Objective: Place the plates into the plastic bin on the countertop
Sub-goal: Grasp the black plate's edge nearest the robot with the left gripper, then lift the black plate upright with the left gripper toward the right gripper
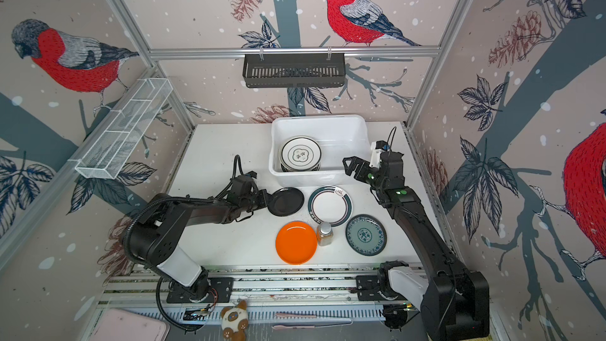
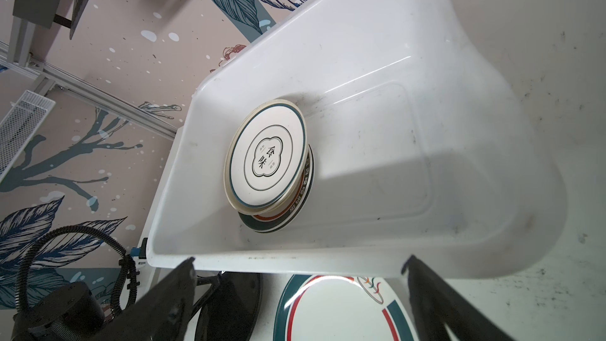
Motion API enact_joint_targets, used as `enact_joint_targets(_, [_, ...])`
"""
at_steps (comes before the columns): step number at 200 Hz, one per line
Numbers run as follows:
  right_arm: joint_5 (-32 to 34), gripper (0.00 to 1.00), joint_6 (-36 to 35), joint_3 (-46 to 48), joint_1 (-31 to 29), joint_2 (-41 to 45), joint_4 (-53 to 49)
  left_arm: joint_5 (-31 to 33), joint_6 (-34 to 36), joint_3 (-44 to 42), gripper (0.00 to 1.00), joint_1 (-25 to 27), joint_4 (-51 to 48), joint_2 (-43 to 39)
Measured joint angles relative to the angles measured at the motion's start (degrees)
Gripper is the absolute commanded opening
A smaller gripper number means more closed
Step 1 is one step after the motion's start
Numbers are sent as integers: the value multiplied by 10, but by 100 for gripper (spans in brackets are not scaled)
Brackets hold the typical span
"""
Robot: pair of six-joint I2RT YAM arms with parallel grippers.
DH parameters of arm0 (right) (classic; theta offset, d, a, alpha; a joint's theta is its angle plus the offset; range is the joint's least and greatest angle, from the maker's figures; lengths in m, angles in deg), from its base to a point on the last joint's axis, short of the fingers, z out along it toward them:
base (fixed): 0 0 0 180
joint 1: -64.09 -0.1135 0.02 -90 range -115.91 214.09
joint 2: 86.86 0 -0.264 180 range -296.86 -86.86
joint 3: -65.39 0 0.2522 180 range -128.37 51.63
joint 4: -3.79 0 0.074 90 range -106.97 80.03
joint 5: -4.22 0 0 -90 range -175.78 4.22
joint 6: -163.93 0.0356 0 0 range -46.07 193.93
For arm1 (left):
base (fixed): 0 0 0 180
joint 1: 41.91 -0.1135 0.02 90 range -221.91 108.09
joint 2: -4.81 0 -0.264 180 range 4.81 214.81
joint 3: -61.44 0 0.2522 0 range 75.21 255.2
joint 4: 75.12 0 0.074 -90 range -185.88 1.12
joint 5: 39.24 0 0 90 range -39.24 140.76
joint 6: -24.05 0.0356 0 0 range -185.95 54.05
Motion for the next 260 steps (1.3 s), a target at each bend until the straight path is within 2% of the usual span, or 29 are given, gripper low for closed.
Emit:
enact_joint_targets(69, [-4,100,0,3,4,0,-1,6,6,2,5,0,-20,-20])
enact_joint_targets(81, [-4,100,0,3,4,0,-1,12,7,-1,0,0,-26,-28])
enact_joint_targets(150, [-10,100,4,5,4,-1,0,35,23,-8,0,0,-67,-71])
enact_joint_targets(194, [-22,100,13,6,4,-1,7,50,31,-21,0,-10,-105,-129])
enact_joint_targets(260, [-38,100,17,8,-10,-5,21,60,22,-46,0,-57,-127,-243])
